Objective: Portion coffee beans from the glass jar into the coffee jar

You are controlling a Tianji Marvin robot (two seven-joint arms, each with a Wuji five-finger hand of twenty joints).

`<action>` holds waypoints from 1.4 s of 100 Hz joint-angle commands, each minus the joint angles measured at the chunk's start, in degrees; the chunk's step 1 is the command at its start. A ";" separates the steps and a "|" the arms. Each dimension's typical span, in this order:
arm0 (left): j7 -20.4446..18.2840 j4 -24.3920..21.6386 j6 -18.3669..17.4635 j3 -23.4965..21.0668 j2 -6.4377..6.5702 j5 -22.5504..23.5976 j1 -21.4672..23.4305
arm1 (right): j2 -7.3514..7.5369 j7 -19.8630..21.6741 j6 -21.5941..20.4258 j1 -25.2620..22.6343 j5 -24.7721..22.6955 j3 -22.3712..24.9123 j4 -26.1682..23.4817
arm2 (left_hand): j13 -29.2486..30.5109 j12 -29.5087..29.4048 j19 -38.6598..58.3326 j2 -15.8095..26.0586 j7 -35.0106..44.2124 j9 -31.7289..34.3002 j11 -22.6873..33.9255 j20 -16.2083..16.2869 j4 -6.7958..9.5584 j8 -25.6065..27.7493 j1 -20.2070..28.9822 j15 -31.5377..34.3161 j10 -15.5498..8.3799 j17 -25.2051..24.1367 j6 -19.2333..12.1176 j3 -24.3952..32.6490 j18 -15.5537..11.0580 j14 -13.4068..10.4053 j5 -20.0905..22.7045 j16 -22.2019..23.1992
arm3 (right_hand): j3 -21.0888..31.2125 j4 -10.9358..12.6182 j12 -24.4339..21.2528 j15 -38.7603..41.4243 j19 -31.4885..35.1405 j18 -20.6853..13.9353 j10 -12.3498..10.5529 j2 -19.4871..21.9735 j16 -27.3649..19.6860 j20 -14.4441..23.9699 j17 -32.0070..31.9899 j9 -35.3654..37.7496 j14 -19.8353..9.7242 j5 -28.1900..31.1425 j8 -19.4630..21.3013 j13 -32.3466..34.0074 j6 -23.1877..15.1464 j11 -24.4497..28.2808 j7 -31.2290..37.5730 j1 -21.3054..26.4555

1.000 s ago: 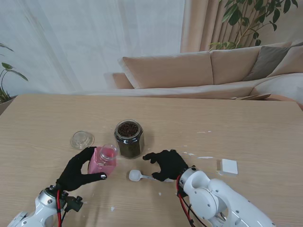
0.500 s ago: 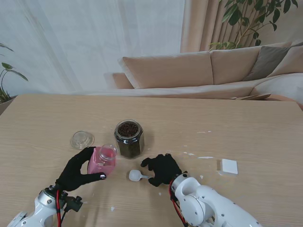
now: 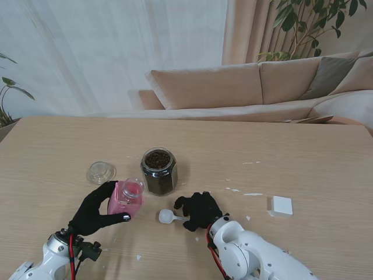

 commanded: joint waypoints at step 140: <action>0.03 0.61 -0.96 -0.33 -0.57 -0.14 -0.37 | -0.83 -0.66 -1.60 1.61 0.92 -3.19 2.68 | 1.41 4.96 0.16 10.54 13.33 6.82 10.74 0.03 1.45 4.02 13.94 0.53 -7.95 -0.02 -10.65 18.54 -0.22 -0.95 5.06 1.14 | 4.04 0.78 1.33 1.42 2.15 0.28 -2.50 -3.64 2.08 1.78 0.69 8.61 0.47 4.62 -4.40 4.81 -0.89 2.93 1.14 5.14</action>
